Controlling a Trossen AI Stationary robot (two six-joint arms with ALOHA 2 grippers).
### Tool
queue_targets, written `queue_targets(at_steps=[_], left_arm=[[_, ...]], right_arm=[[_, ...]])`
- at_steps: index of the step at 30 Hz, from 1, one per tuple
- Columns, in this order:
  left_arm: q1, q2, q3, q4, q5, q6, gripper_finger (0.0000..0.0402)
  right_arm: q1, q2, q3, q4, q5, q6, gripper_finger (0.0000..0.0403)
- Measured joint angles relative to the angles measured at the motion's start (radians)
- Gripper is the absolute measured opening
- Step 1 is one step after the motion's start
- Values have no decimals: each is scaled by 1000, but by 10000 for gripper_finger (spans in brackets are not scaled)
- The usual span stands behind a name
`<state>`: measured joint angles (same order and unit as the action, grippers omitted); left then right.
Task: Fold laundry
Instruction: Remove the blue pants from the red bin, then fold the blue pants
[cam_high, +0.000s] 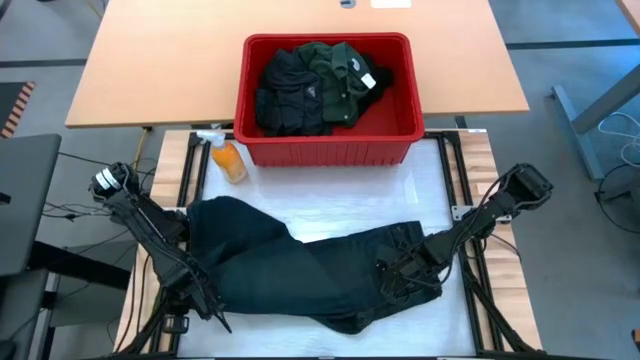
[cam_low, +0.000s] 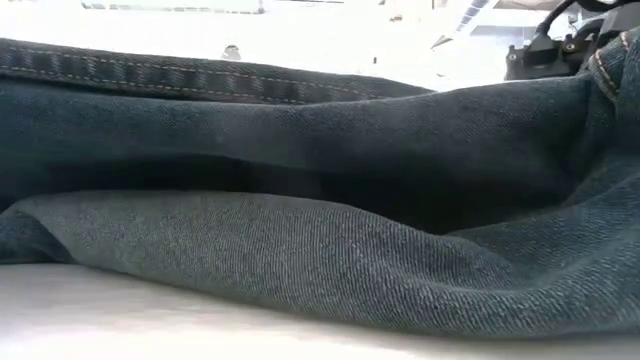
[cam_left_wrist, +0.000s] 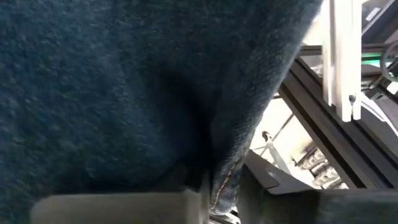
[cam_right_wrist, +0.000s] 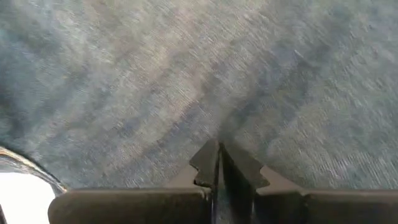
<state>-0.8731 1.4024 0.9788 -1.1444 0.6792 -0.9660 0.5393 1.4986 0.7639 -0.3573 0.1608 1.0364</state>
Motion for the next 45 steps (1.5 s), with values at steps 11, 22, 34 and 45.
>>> queue_targets(at_steps=[11,22,34,45], left_arm=[[43,-73,137,-4,-112,33,157],[126,-213,229,118,-948,68,164],[567,35,229,719,-884,595,199],[807,329,227,957,-494,605,238]], right_arm=[[-44,-135,2,61,-69,-77,49],[-39,-321,2,-45,55,-96,52],[-78,-382,2,-587,102,349,155],[-75,-309,-103,-643,50,583,273]])
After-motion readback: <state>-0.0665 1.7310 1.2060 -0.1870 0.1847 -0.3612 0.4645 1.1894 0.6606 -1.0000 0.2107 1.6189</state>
